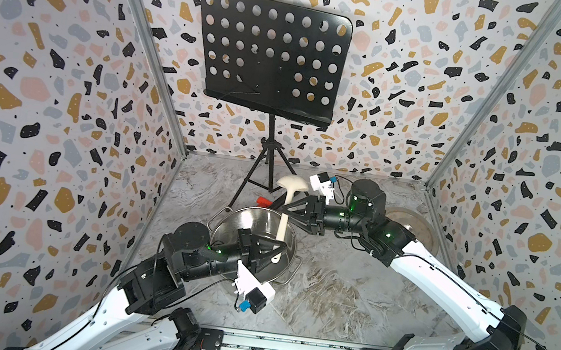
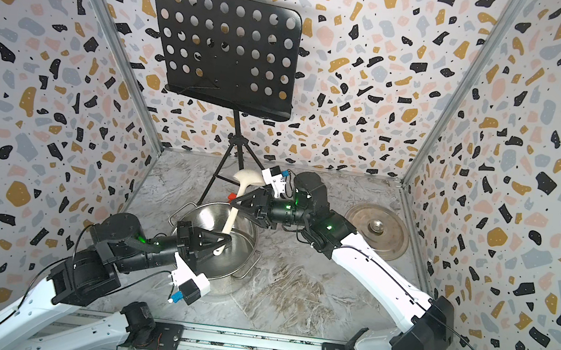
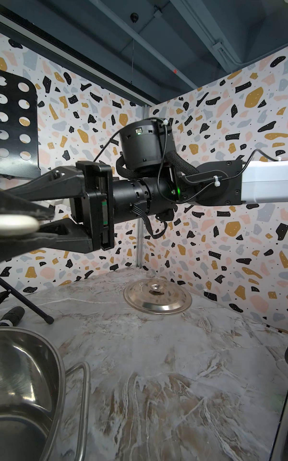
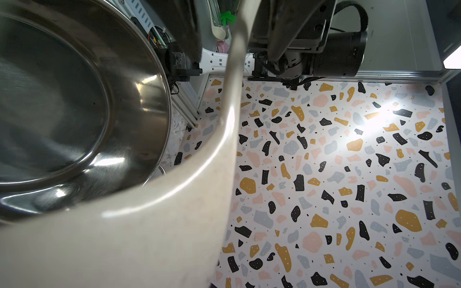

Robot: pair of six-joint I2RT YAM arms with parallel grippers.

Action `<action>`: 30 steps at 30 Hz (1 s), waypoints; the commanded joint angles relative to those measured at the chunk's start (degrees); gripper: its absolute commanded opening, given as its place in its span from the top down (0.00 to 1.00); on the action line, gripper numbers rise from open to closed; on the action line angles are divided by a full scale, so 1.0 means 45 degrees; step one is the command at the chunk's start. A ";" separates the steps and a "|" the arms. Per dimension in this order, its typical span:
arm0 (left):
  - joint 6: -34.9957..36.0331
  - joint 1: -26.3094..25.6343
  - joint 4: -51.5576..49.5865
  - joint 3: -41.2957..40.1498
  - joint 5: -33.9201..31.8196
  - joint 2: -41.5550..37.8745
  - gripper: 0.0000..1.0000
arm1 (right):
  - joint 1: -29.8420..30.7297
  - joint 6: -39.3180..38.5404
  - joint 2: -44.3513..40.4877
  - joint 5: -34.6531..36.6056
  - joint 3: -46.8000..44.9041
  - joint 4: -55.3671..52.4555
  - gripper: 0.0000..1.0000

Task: Stir the soup with a spoon
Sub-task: Place the spoon at the center of the board.

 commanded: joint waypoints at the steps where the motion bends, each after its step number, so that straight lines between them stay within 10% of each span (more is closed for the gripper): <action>1: 0.0115 -0.0136 0.0402 0.0066 0.0212 -0.0014 1.00 | 0.0120 0.0262 -0.0226 0.0112 0.0449 0.0649 0.64; 8: -0.0213 -0.0219 0.0595 0.0064 0.0243 0.0095 0.99 | 0.0120 0.0086 -0.0367 0.0446 0.0180 0.0548 1.00; 12: -0.2028 -0.0239 0.1606 -0.0186 -0.0343 -0.0005 0.52 | -0.0171 -0.0800 -0.0612 0.0381 0.0294 -0.0148 1.00; 20: -1.2327 -0.0221 0.1432 0.0848 -0.6564 -0.0034 0.00 | -0.4544 -0.4054 -0.2459 -0.2146 -0.1552 -0.3039 1.00; 25: -1.7532 -0.0115 -0.3432 0.3038 -1.0799 0.1585 0.01 | -0.6424 -0.7938 -0.2955 -0.2807 -0.3874 -0.4635 1.00; 30: -2.0797 0.1159 -0.7759 0.4816 -1.1177 0.3109 0.00 | -0.6482 -0.9358 -0.2082 -0.2178 -0.6000 -0.3419 1.00</action>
